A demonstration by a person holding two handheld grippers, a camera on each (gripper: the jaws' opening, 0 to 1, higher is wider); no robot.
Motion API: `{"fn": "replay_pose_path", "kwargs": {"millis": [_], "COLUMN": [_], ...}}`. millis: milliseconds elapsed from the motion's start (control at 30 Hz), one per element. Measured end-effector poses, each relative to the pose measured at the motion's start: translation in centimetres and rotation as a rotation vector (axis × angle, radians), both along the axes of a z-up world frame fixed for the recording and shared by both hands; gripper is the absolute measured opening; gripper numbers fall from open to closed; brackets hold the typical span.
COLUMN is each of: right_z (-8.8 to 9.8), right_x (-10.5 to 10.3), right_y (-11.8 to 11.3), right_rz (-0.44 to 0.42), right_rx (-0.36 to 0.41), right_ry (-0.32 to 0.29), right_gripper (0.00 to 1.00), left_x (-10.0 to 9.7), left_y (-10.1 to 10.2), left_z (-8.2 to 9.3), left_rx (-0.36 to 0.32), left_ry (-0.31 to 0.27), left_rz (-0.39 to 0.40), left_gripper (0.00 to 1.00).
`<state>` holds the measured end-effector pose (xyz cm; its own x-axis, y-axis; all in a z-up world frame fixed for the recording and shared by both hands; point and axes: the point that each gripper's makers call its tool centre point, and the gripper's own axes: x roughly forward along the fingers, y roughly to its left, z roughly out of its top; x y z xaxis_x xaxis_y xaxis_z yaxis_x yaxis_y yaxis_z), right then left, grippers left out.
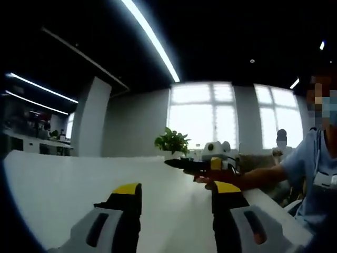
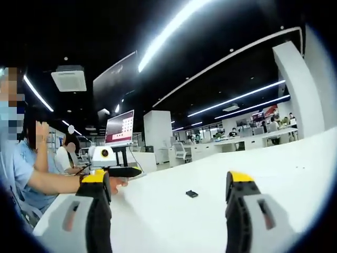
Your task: Snap the two parts of the plastic buckle together until the buckle closes and remains connected.
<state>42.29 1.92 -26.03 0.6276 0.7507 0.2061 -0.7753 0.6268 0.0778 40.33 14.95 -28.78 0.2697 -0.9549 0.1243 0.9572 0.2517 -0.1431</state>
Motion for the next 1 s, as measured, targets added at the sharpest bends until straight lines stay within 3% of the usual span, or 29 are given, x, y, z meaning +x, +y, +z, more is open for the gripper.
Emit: {"fn": "replay_pose_path", "kwargs": {"millis": [100, 367, 667, 767, 1000], "right_z": [0.6, 1.1, 1.0, 0.6, 1.0], "right_x": [-0.1, -1.1, -1.2, -0.5, -0.9], "right_y": [-0.3, 0.8, 1.4, 1.0, 1.4], "right_rz": [-0.001, 0.039, 0.024, 0.010, 0.019], "right_rx": [0.027, 0.039, 0.007, 0.016, 0.018], "right_ry": [-0.006, -0.021, -0.049, -0.031, -0.046], "right_gripper": [0.90, 0.90, 0.92, 0.93, 0.94], "left_x": [-0.2, -0.6, -0.1, 0.3, 0.2], "left_y": [-0.1, -0.7, -0.8, -0.9, -0.9], "left_z": [0.3, 1.4, 1.4, 0.8, 0.6], "left_rx": [-0.015, -0.044, -0.008, 0.019, 0.037], "left_ry": [0.026, 0.024, -0.057, -0.053, -0.054], "left_rz": [-0.009, -0.012, 0.028, 0.041, 0.047], "left_gripper": [0.56, 0.68, 0.76, 0.79, 0.83]}}
